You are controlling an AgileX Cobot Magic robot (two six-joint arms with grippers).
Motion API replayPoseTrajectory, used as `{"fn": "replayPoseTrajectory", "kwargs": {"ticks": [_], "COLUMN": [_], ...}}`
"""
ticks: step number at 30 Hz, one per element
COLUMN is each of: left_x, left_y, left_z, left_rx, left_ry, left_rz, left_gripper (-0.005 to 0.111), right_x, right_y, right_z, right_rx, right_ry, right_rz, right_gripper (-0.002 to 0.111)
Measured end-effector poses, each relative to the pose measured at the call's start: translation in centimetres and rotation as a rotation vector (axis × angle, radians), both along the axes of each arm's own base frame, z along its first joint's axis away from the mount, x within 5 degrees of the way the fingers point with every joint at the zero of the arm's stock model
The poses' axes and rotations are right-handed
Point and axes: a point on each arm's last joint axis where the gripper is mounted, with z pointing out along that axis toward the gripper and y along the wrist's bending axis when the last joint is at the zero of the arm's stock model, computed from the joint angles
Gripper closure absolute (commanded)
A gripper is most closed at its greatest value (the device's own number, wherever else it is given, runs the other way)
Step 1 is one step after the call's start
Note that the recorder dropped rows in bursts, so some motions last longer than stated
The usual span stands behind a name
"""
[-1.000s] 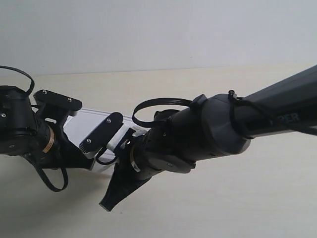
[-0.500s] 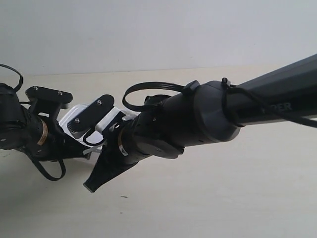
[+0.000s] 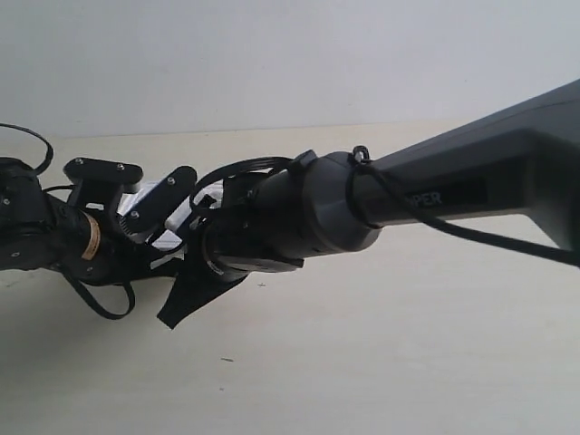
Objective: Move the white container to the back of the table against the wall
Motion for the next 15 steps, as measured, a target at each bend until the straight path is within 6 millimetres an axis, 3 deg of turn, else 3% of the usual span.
{"fn": "replayPoseTrajectory", "kwargs": {"ticks": [6, 15], "left_x": [1.3, 3.1], "left_y": [1.2, 0.9], "left_z": [-0.2, -1.3], "left_rx": [0.013, 0.086], "left_ry": [-0.029, -0.036], "left_rz": [-0.014, -0.108], "left_gripper": [0.107, 0.107], "right_x": [1.0, 2.4], "right_y": [0.3, 0.4], "right_z": [-1.0, -1.7], "right_rx": [-0.053, -0.181], "right_ry": [-0.043, -0.142], "right_rz": [0.010, 0.066], "right_gripper": [0.108, 0.108]}}
